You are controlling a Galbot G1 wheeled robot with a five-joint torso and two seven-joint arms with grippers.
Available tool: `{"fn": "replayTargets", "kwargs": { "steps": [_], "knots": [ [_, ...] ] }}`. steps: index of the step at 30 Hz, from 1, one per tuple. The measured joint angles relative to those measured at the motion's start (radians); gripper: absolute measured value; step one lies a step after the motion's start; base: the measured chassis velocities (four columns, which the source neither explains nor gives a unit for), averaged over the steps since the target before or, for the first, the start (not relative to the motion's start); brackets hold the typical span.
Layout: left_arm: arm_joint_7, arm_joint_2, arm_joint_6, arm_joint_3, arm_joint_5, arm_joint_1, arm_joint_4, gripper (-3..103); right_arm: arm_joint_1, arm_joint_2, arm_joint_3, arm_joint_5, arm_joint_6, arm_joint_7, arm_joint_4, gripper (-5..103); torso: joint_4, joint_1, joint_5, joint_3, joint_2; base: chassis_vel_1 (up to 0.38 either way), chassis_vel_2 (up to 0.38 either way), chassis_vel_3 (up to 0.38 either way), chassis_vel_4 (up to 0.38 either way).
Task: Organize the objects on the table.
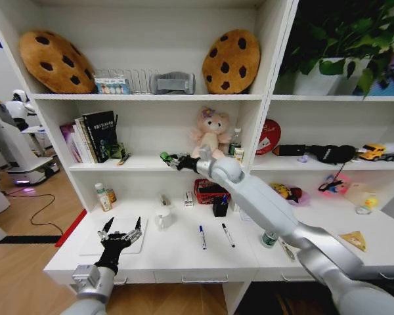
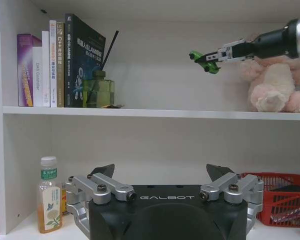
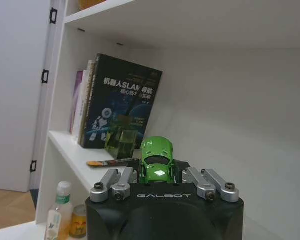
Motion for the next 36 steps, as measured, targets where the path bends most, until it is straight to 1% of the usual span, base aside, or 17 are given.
{"fn": "replayTargets", "kwargs": {
  "steps": [1,3,4,7,10,12,18,25,26,28,32,33,35,36],
  "knots": [
    [0.000,0.000,0.000,0.000,0.000,0.000,0.000,100,0.000,0.000,0.000,0.000,0.000,0.000,0.000,33,0.0000,0.000,0.0000,0.000,0.000,0.000,0.000,0.000,0.000],
    [0.000,0.000,0.000,0.000,0.000,0.000,0.000,100,0.043,0.059,0.000,-0.033,0.016,-0.001,-0.129,33,-0.0007,0.000,0.0000,0.000,0.000,0.000,0.000,0.000,0.000],
    [0.000,0.000,0.000,0.000,0.000,0.000,0.000,100,0.043,0.059,0.000,-0.033,0.016,-0.001,-0.129,33,-0.0007,0.000,0.0000,0.000,0.000,0.000,0.000,0.000,0.000],
    [0.000,0.000,0.000,0.000,0.000,0.000,0.000,100,0.066,0.126,0.007,-0.079,0.018,0.019,-0.275,33,-0.0009,0.000,0.0003,0.000,0.000,0.000,0.000,0.000,0.000],
    [0.000,0.000,0.000,0.000,0.000,0.000,0.000,100,0.068,0.142,0.010,-0.082,0.018,0.025,-0.305,33,-0.0009,0.000,0.0003,0.000,0.000,0.000,0.000,0.000,0.000],
    [0.000,0.000,0.000,0.000,0.000,0.000,0.000,100,0.073,0.186,0.019,-0.089,0.015,0.035,-0.374,33,-0.0007,0.000,0.0003,0.000,0.000,0.000,0.000,0.000,0.000],
    [0.000,0.000,0.000,0.000,0.000,0.000,0.000,100,0.085,0.227,0.029,-0.112,0.017,0.043,-0.452,33,-0.0007,0.000,0.0003,0.000,0.000,0.000,0.000,0.000,0.000],
    [0.000,0.000,0.000,0.000,0.000,0.000,0.000,100,0.083,0.228,0.034,-0.133,0.015,0.060,-0.466,33,-0.0008,0.000,0.0003,0.000,0.000,0.000,0.000,0.000,0.000],
    [0.000,0.000,0.000,0.000,0.000,0.000,0.000,100,0.078,0.221,0.034,-0.134,0.012,0.073,-0.456,38,-0.0007,0.000,0.0004,0.000,0.000,0.000,0.000,0.000,0.000],
    [0.000,0.000,0.000,0.000,0.000,0.000,0.000,100,0.077,0.217,0.034,-0.133,0.010,0.077,-0.449,38,-0.0008,0.000,0.0004,0.000,0.000,0.000,0.000,0.000,0.000],
    [0.000,0.000,0.000,0.000,0.000,0.000,0.000,100,0.070,0.187,0.033,-0.127,0.006,0.080,-0.408,60,-0.0007,0.000,0.0005,0.000,0.000,0.000,0.000,0.000,0.000],
    [0.000,0.000,0.000,0.000,0.000,0.000,0.000,100,0.070,0.187,0.033,-0.127,0.006,0.080,-0.408,60,-0.0007,0.000,0.0005,0.000,0.000,0.000,0.000,0.000,0.000],
    [0.000,0.000,0.000,0.000,0.000,0.000,0.000,100,0.062,0.167,0.033,-0.119,0.001,0.084,-0.377,71,-0.0008,0.000,0.0005,0.000,0.000,0.000,0.000,0.000,0.000],
    [0.000,0.000,0.000,0.000,0.000,0.000,0.000,100,0.062,0.167,0.033,-0.119,0.001,0.084,-0.377,71,-0.0008,0.000,0.0005,0.000,0.000,0.000,0.000,0.000,0.000]
  ]
}}
